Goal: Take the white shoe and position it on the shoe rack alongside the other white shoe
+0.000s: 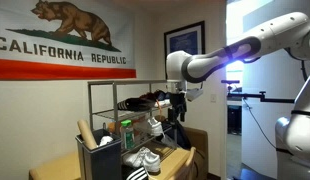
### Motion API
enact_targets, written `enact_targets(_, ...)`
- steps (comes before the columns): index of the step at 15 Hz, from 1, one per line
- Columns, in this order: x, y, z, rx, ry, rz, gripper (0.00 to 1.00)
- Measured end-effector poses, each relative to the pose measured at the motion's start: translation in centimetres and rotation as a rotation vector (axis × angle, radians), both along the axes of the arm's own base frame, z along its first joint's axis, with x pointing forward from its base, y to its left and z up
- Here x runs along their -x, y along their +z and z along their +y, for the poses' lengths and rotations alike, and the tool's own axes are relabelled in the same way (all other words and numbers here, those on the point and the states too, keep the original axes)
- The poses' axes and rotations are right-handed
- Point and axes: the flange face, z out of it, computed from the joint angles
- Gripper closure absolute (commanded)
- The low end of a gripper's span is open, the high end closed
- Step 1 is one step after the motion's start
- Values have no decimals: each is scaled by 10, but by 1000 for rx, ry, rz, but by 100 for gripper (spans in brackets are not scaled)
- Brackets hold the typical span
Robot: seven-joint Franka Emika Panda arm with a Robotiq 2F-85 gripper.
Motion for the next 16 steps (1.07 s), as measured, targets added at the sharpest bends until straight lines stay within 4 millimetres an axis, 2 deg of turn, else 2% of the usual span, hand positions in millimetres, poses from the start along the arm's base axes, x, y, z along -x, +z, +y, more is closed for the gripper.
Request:
enact_targets(10,-2,-2,-3,-2,-5,4,0)
enact_targets(13,-7,-9,-12,-5,-24,22,0)
enact_targets(16,-17,-21,-31,-13,-49,54,0)
